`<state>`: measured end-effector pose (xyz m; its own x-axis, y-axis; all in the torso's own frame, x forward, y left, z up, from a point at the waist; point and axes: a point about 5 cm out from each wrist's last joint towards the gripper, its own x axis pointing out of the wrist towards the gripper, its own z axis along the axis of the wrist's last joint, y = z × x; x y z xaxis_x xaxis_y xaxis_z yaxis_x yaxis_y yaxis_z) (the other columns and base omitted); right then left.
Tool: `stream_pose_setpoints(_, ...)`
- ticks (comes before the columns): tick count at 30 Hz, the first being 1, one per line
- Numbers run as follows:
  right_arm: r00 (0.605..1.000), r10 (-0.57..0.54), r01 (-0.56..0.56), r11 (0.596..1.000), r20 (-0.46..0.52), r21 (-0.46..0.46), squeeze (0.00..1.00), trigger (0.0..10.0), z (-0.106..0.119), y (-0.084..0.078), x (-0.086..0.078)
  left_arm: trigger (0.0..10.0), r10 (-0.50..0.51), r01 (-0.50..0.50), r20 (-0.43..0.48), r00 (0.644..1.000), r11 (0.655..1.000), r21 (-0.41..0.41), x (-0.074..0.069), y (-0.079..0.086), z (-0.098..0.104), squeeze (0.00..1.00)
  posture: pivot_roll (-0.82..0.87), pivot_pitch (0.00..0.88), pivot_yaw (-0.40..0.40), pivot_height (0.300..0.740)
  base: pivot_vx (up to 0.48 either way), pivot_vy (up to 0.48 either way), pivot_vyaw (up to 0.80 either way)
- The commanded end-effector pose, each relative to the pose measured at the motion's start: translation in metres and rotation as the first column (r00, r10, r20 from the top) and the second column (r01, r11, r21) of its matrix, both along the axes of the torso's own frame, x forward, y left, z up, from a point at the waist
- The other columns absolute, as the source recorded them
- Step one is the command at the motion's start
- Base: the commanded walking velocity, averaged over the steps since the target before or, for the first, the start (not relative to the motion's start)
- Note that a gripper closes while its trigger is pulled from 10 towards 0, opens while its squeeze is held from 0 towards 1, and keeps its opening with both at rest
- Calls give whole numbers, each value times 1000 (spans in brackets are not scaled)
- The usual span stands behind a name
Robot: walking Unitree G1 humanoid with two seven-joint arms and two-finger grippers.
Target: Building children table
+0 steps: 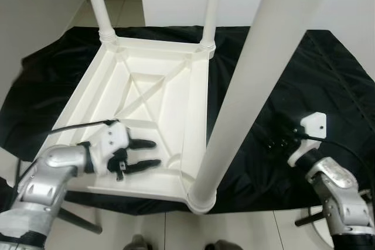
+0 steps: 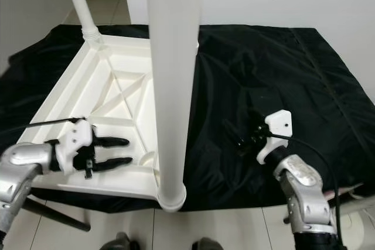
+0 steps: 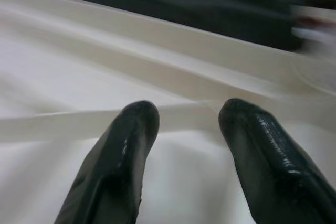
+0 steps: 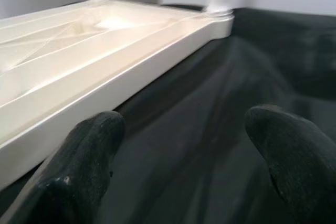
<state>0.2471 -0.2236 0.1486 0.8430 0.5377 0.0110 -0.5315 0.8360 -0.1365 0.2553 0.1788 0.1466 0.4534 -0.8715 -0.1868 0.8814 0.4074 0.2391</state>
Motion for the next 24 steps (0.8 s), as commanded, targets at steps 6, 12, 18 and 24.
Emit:
stream_pose_setpoints(6,944,297,-305,952,-145,-34,0,10000,-3,6,-34,10000,-29,26,-49,998,998,-60,-36,-3,5,0,-49,19,13,740,0,0,0)
stream_pose_setpoints(12,863,447,-472,879,-233,-64,0,10000,-6,14,-51,10000,-84,81,-73,994,995,-52,-52,-20,8,0,-45,14,16,740,0,0,0)
stream_pose_setpoints(18,756,586,-623,781,-293,-47,0,10000,0,17,-63,10000,-74,68,-103,992,996,-61,-59,-27,9,0,-40,8,20,740,0,0,0)
stream_pose_setpoints(24,680,678,-714,698,-280,-45,0,10000,6,31,-67,10000,-73,71,-114,991,997,-20,-64,-30,10,0,-29,5,18,740,0,0,0)
